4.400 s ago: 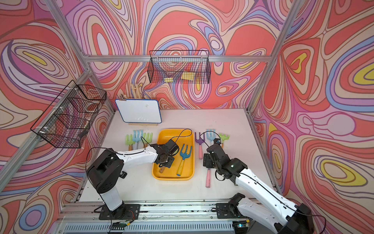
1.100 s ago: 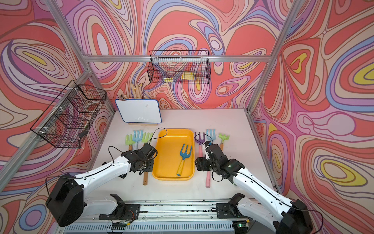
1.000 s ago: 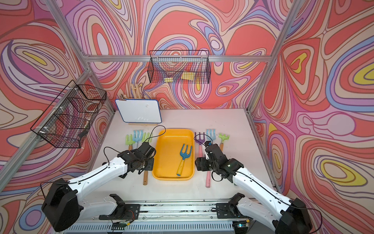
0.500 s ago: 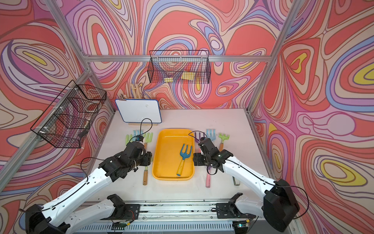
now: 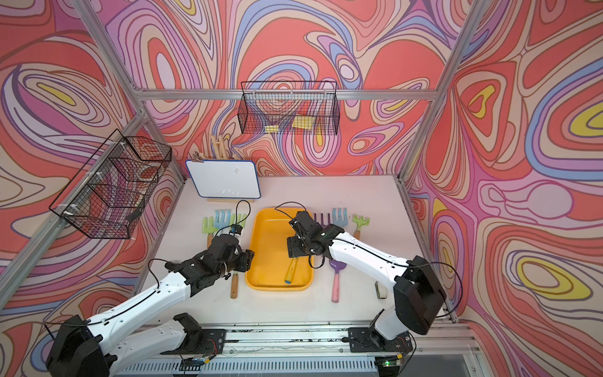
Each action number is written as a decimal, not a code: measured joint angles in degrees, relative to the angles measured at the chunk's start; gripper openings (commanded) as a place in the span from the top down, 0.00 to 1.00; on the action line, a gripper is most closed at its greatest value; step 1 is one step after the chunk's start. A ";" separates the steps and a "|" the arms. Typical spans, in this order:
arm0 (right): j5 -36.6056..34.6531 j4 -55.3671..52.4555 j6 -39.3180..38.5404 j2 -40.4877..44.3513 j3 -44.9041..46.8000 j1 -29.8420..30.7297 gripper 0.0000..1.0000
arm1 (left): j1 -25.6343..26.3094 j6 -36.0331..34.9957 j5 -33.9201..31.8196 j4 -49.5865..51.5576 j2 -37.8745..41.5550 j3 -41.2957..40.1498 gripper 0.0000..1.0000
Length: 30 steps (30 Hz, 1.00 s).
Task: Take the hand rake out of the storage box
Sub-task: Pick up the rake from the storage box.
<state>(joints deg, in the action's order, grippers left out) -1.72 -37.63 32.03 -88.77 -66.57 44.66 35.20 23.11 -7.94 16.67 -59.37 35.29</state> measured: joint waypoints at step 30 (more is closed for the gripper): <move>-1.86 -1.68 6.51 -22.18 -7.50 3.15 0.58 | 0.00 -0.70 2.89 -1.79 10.08 -1.79 0.41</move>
<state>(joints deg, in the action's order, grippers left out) -3.57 -39.31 38.54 -110.96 -74.06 47.81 35.20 22.41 -5.06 14.87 -49.30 33.50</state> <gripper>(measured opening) 0.457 0.591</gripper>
